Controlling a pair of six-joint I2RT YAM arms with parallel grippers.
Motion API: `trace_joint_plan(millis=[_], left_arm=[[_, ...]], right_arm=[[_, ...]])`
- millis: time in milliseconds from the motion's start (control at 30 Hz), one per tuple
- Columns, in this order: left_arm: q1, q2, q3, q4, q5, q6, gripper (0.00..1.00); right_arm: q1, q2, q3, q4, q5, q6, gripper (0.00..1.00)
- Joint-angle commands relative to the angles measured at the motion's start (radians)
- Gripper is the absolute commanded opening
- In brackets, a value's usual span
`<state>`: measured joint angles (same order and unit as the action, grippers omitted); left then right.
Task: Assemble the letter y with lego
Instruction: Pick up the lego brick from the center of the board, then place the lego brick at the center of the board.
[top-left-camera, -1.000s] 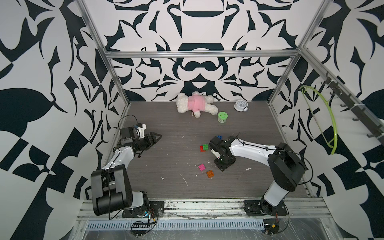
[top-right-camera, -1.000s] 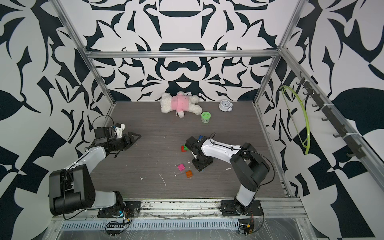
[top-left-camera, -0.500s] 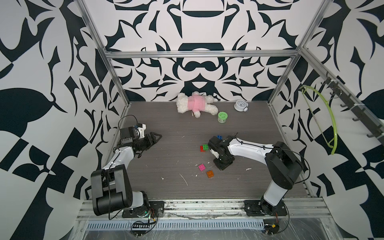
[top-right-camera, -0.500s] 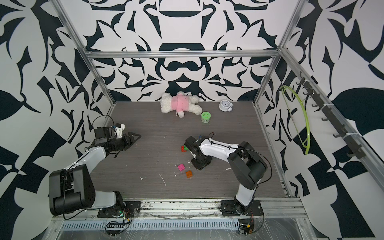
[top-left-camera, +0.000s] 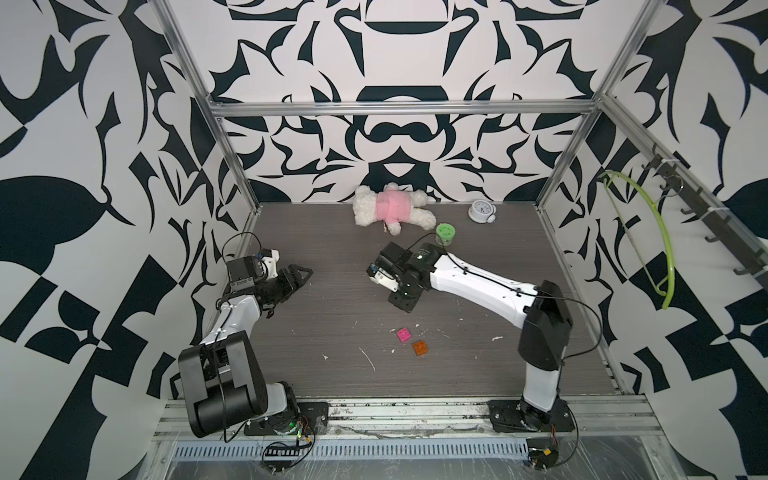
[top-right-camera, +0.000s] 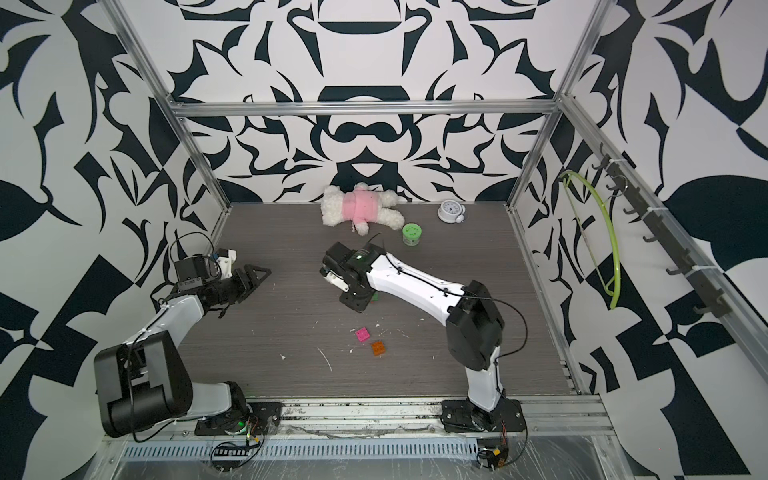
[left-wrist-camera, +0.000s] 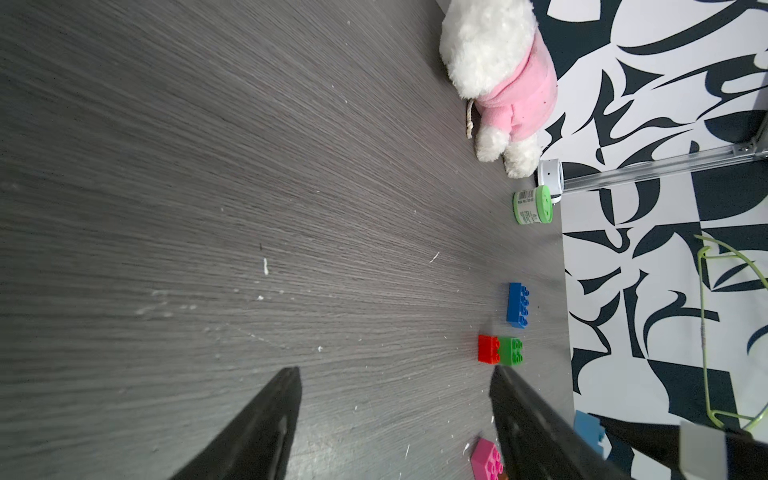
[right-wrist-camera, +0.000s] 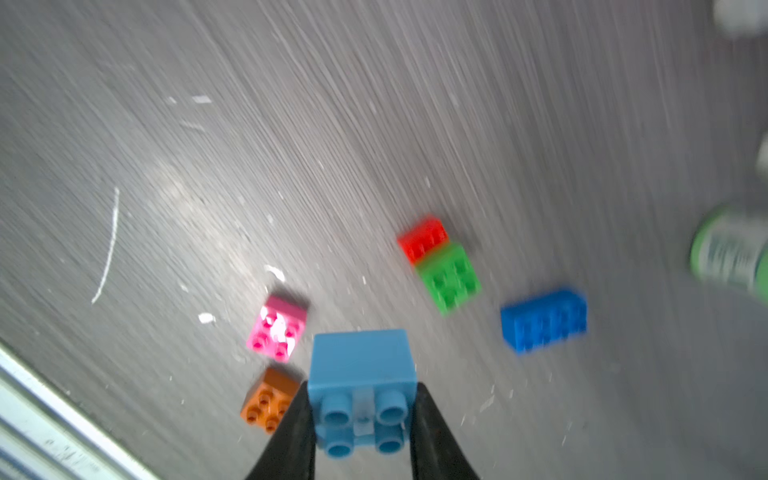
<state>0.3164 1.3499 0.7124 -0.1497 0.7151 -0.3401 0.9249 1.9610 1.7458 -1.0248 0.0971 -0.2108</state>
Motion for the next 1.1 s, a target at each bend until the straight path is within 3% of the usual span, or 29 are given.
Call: trace_joint_plan(millis=[0, 200, 833, 967, 1067], left_arm=[[0.015, -0.031, 0.017, -0.021, 0.02, 0.016, 0.77], [0.026, -0.032, 0.018, -0.021, 0.021, 0.018, 0.77], [0.026, -0.011, -0.01, 0.018, 0.049, -0.01, 0.76], [0.026, 0.0, -0.028, 0.049, 0.096, -0.033, 0.76], [0.011, 0.011, -0.034, 0.058, 0.113, -0.034, 0.75]], right_arm=[[0.008, 0.101, 0.098, -0.081, -0.006, -0.219, 0.24], [-0.003, 0.234, 0.21, -0.066, -0.03, -0.396, 0.23], [-0.072, 0.422, 0.396, -0.087, -0.106, -0.514, 0.26], [-0.074, 0.427, 0.404, -0.092, -0.109, -0.516, 0.33], [-0.075, 0.409, 0.4, -0.088, -0.108, -0.514, 0.5]])
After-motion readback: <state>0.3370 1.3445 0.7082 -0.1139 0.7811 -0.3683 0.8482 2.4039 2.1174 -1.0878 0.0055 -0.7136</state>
